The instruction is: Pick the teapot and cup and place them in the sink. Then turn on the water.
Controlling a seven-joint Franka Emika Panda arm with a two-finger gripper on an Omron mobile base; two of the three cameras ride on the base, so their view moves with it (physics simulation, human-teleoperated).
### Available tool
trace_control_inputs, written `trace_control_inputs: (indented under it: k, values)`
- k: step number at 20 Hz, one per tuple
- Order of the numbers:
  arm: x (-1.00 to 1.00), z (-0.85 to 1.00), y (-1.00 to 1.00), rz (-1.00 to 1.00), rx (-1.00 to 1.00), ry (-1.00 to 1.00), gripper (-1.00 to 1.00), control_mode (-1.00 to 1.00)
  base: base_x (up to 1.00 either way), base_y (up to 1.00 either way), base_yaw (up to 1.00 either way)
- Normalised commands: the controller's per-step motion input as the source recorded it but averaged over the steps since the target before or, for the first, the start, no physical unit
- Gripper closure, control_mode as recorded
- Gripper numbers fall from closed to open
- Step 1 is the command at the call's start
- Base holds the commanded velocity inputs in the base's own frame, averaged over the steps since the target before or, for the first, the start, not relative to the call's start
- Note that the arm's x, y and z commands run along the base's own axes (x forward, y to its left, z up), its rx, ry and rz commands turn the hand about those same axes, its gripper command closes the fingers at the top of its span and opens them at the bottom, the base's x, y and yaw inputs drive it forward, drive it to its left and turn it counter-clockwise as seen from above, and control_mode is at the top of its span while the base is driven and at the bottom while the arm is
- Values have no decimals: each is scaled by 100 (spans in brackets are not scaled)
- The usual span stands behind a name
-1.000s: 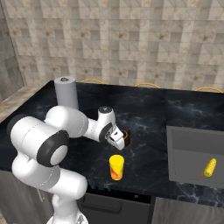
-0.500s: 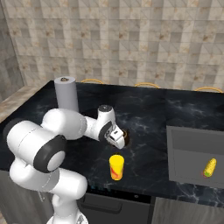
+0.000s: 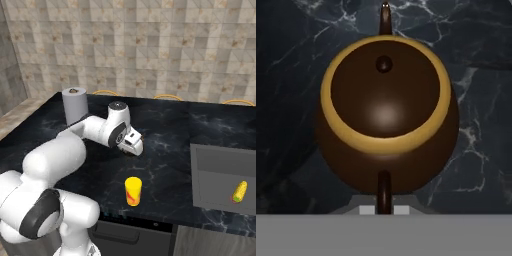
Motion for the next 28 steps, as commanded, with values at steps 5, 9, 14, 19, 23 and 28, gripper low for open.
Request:
trace_control_inputs:
  k: [5, 9, 14, 19, 23, 28]
  values:
    - [-49, 76, 5, 21, -1, -1, 100, -100, 0, 0, 0]
    - [-67, 60, 14, 22, -3, -10, 100, -100, 0, 0, 0]
    - [-88, 55, 14, 17, -3, -15, 100, -100, 0, 0, 0]
    - [-74, 38, 12, 11, -3, -20, 100, -100, 0, 0, 0]
    - [-76, 31, 1, 9, -1, -18, 100, -100, 0, 0, 0]
    - [-74, 24, 0, 4, 0, -11, 100, -100, 0, 0, 0]
